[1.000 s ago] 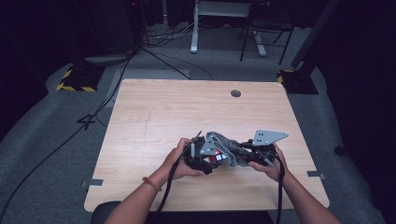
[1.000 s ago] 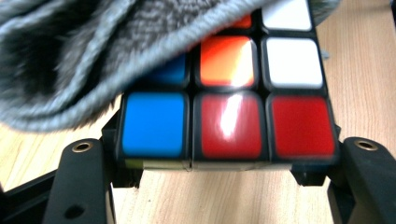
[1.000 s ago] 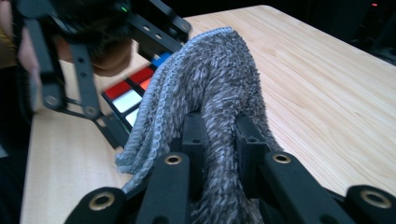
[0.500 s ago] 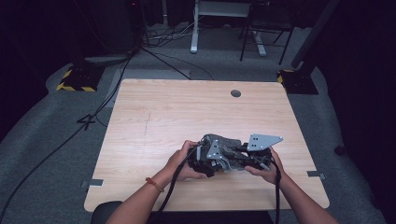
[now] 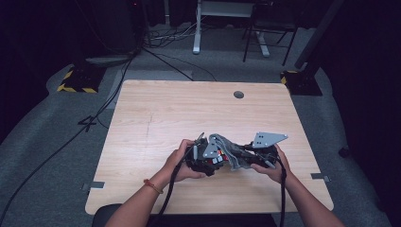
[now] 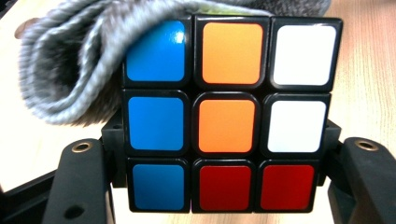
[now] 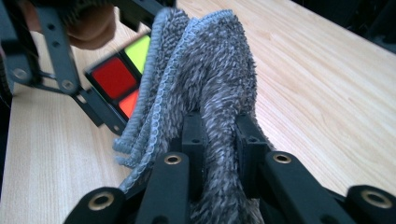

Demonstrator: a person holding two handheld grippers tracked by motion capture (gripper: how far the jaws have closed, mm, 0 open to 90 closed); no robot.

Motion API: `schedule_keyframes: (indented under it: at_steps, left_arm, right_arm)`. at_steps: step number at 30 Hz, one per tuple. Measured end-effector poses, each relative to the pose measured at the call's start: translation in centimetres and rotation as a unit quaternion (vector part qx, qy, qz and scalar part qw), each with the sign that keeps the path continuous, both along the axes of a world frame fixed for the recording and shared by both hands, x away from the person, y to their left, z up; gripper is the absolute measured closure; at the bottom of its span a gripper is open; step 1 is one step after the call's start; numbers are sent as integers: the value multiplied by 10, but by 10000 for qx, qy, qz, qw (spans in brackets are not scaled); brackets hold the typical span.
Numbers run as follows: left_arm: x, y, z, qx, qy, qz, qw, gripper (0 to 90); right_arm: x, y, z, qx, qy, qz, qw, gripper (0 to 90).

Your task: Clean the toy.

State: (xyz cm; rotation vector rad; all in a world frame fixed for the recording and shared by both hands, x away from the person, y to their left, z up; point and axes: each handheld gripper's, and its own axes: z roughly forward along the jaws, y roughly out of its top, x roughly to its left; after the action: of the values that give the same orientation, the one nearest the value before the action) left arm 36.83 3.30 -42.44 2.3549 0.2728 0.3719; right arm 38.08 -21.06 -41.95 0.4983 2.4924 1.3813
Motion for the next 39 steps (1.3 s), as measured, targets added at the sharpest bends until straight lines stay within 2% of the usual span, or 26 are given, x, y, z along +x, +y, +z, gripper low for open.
schedule_keyframes:
  at_steps: [5,7,11,15,24,27,31,39]
  left_arm:
    - [0,5,4,-122,-13,40,9999,333]
    - [0,6,5,-93,-4,38,9999,333]
    - [0,5,2,-19,34,46,10000,333]
    - [-1,-1,-2,67,53,16,10000,332]
    - [0,-10,-8,112,103,20,9999,332]
    - [0,-12,-11,151,126,33,9998,332]
    - [1,-10,-8,171,51,38,9998,333]
    - [0,4,5,-35,-71,134,9999,333]
  right_arm:
    - [5,-3,-4,-173,68,-139,9997,780]
    - [6,-5,-4,-52,124,-124,9998,780]
    - [-1,-2,2,105,22,3,9999,780]
    - [-14,8,8,127,-169,194,9996,781]
    - [-25,15,14,370,-267,350,9983,782]
    - [-26,17,15,350,-289,354,9983,782]
    - [-24,17,14,197,-395,281,9986,781]
    - [-11,6,7,121,-212,47,9997,781]
